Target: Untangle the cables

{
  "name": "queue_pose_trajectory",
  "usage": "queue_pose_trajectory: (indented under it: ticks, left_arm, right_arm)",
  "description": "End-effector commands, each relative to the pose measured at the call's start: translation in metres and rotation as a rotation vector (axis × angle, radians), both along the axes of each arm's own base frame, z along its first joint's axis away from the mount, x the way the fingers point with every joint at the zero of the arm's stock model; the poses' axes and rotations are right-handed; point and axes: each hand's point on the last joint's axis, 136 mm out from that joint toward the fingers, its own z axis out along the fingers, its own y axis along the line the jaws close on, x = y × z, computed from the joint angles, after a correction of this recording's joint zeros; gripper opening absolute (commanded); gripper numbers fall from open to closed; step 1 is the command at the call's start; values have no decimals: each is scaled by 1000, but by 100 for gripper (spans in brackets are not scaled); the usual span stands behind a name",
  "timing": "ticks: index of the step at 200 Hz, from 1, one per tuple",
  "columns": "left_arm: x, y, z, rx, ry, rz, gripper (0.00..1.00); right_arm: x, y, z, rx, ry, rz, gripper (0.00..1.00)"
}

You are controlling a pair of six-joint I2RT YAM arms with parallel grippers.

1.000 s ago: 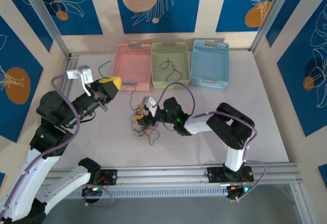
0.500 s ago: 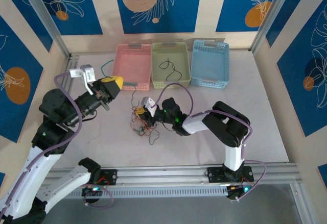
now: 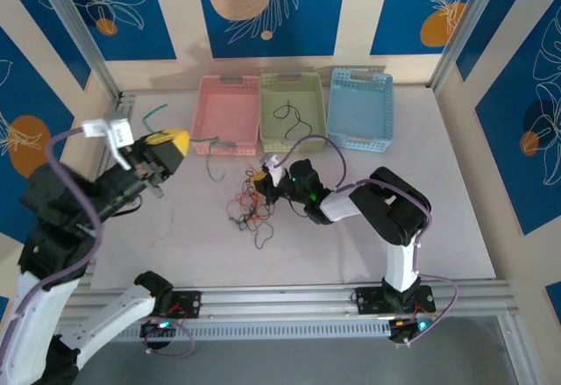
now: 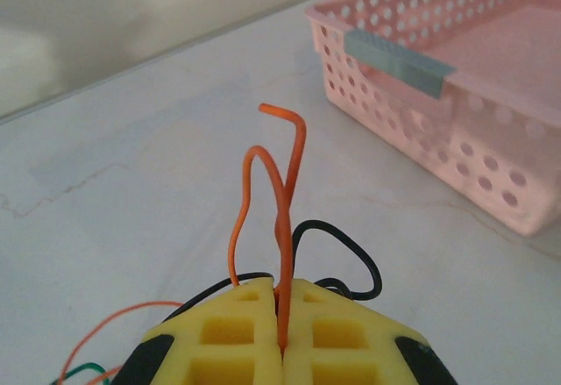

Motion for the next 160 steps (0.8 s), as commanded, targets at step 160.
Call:
queue_pose_trajectory:
  ticks: [160]
  left_arm:
    - [221,-27,-43,313,70,318,0]
  right_arm:
    - [-4,2,-14,-29,54,2,0]
